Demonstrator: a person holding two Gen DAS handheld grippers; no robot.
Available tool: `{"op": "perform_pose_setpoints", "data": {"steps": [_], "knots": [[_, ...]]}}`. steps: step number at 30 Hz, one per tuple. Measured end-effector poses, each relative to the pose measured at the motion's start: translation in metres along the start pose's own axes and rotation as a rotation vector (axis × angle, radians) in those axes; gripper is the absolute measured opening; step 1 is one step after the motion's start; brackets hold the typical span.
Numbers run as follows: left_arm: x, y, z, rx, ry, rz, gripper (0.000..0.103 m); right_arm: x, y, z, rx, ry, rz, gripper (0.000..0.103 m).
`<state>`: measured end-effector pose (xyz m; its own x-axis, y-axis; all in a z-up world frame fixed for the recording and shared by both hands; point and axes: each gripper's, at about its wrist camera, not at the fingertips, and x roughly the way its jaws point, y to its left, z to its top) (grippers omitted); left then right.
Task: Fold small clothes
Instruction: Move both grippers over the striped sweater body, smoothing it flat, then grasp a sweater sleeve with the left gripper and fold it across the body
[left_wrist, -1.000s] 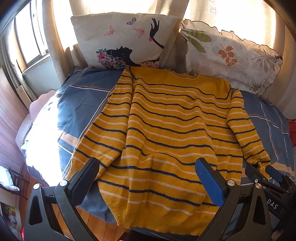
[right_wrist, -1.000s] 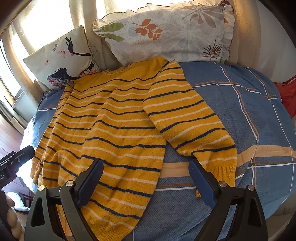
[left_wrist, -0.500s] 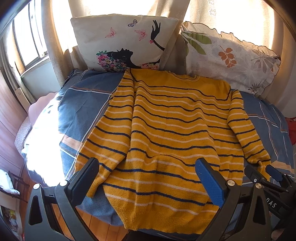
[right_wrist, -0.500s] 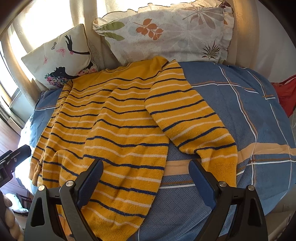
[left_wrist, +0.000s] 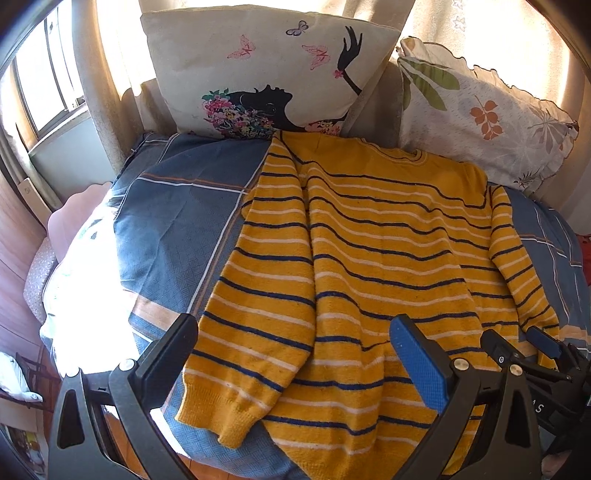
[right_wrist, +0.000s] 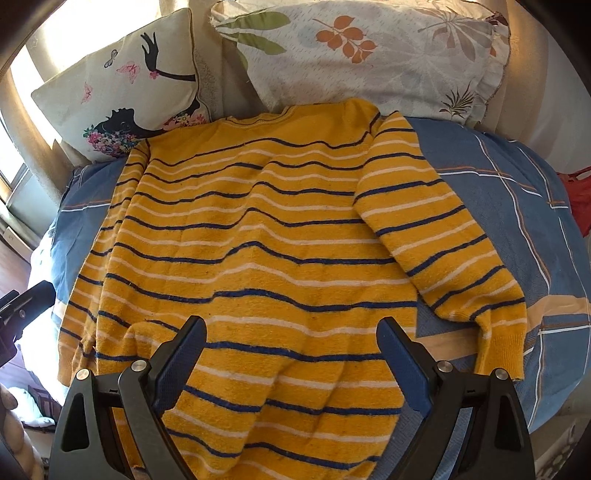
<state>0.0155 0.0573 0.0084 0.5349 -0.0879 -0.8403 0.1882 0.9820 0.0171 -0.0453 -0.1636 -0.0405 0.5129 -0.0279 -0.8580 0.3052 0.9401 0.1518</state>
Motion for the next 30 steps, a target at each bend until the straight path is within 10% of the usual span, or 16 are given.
{"op": "perform_pose_setpoints", "data": {"steps": [30], "knots": [[0.079,0.078,0.01,-0.072,0.205,-0.034,0.103,0.047,0.033,-0.01,0.056,0.153,-0.047,0.096]]}}
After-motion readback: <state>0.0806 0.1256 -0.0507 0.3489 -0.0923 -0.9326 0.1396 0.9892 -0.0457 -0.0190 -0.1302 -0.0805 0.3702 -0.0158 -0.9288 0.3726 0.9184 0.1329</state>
